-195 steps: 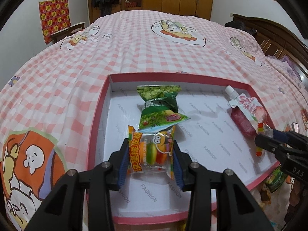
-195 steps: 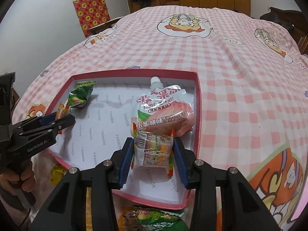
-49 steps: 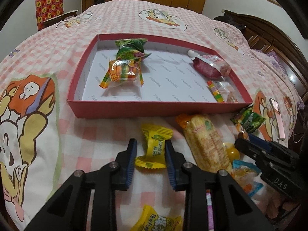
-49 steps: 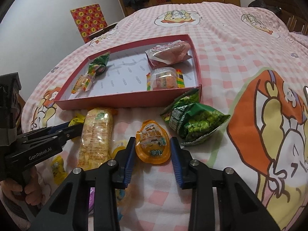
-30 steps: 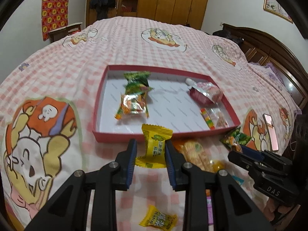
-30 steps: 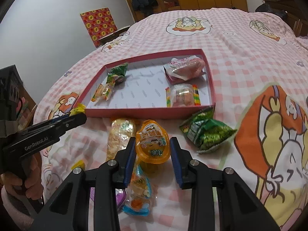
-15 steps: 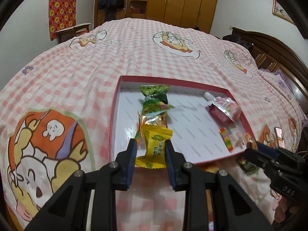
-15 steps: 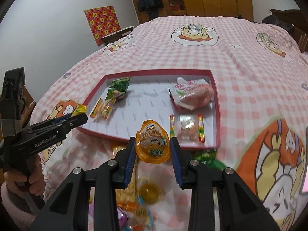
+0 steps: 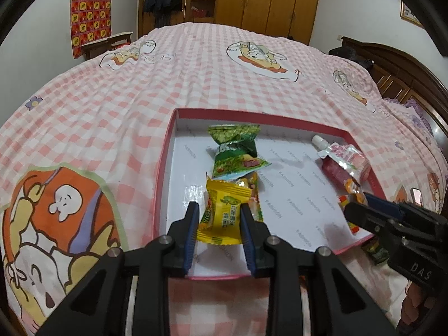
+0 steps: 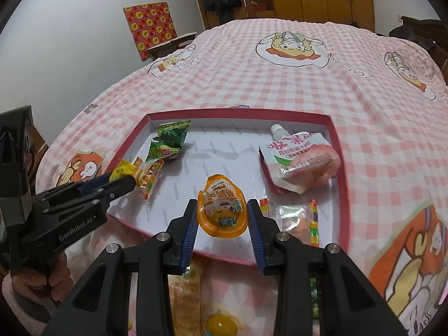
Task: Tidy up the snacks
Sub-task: 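Carry the yellow candy in the left tool while the right tool carries the jelly cup over the tray, then open the left tool to drop the yellow candy while the right tool releases the jelly cup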
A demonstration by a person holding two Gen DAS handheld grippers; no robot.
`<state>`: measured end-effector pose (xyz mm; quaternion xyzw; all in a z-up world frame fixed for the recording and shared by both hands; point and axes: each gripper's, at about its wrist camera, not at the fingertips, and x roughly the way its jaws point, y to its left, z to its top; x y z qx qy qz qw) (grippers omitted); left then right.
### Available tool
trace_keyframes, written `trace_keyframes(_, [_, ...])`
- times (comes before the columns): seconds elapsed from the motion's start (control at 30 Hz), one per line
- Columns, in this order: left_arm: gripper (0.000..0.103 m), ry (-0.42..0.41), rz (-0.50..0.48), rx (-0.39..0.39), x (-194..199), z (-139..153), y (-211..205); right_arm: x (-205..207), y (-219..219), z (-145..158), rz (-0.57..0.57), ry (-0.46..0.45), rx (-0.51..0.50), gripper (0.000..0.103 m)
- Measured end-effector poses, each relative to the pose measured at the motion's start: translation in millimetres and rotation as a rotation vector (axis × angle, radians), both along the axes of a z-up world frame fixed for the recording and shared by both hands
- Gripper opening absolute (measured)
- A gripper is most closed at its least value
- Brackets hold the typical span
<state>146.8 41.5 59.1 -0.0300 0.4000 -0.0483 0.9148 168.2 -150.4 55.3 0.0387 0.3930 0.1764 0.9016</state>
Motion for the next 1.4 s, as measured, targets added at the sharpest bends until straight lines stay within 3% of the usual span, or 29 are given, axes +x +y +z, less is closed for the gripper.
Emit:
trace_keyframes(1.07, [0.03,0.0,-0.008,-0.016,17.1,-9.2,-2.3,24.3,8.7,-27.0,-0.005,0.044,-0.001,0.036])
trace_keyframes(1.23, [0.03,-0.02,0.007,-0.025,9.8,-2.7,0.4,23.7,5.6,-26.7,0.006,0.062,0.054,0.038])
trace_keyframes(1.33, [0.043,-0.048,-0.005,-0.024,1.0,5.6,-1.4,19.5,4.6,-21.6,0.004,0.042,0.06,0.045])
trace_keyframes(1.4, [0.046,-0.062,-0.017,-0.01,-5.0,10.7,-5.3,14.6,5.3,-17.2,0.009,0.019,0.052,0.047])
